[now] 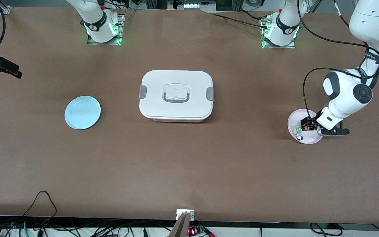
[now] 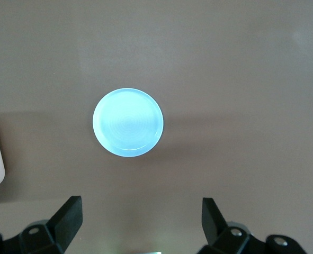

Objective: Transfer orange switch to right arm and place
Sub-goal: 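Lower the left gripper onto the orange switch in the pink dish, then grasp and lift the orange switch with the left gripper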

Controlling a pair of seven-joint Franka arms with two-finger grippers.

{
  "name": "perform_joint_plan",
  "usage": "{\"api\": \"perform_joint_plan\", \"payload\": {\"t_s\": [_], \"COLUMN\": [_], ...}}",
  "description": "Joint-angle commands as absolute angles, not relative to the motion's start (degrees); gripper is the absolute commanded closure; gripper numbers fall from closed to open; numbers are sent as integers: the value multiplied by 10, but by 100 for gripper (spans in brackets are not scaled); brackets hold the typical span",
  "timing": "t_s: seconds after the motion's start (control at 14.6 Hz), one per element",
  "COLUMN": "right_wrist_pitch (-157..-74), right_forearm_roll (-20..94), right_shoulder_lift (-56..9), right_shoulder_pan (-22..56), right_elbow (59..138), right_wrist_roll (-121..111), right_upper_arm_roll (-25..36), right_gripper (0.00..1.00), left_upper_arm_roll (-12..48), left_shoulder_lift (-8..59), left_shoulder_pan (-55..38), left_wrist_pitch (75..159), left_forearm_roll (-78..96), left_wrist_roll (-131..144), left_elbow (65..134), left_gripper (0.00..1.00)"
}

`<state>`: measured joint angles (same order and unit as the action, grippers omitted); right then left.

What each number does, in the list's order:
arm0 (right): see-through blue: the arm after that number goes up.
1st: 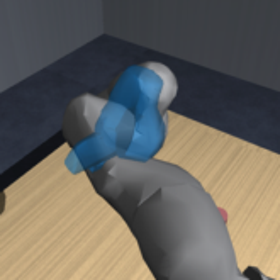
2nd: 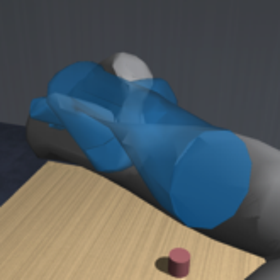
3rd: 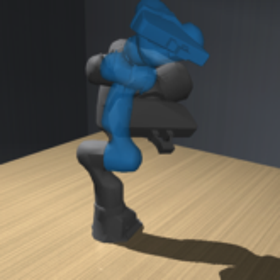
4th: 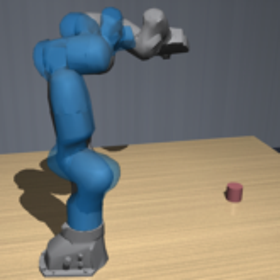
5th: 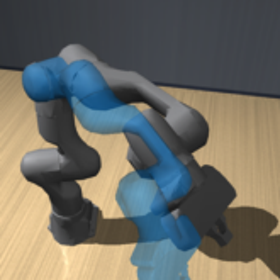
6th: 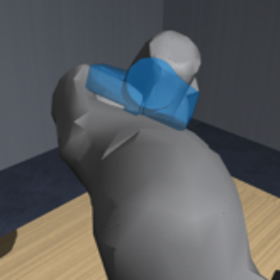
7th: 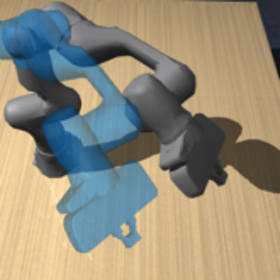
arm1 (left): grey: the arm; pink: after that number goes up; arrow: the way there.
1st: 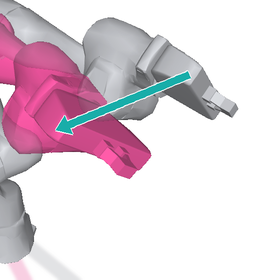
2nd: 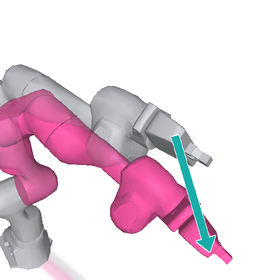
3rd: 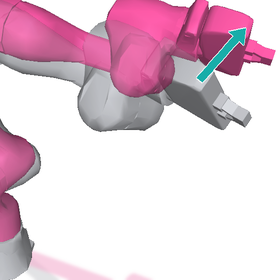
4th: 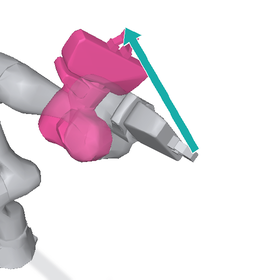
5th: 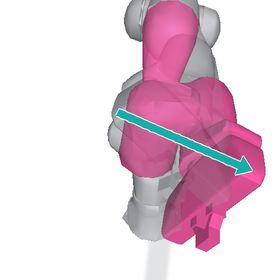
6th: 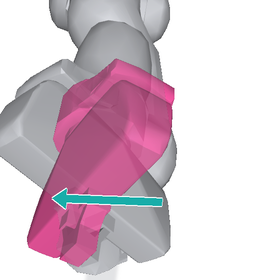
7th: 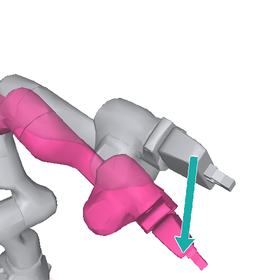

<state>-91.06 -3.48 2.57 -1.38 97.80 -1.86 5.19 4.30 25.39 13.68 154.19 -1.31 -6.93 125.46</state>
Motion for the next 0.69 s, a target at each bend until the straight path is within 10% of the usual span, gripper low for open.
{"api": "perform_joint_plan", "payload": {"t_s": [0.0,0.62], "right_wrist_pitch": [-903,-903], "right_forearm_roll": [-31,-31], "right_shoulder_lift": [22,22], "right_shoulder_pan": [-16,-17], "right_elbow": [969,969], "right_wrist_roll": [-15,-16], "right_upper_arm_roll": [51,51], "right_gripper": [0,0], "left_upper_arm_roll": [46,47], "left_shoulder_lift": [247,258], "left_shoulder_pan": [139,136], "left_wrist_pitch": [1548,1554], "left_forearm_roll": [-14,-14], "left_wrist_roll": [-76,-78], "left_elbow": [1264,1260], "left_gripper": [1,13]}}
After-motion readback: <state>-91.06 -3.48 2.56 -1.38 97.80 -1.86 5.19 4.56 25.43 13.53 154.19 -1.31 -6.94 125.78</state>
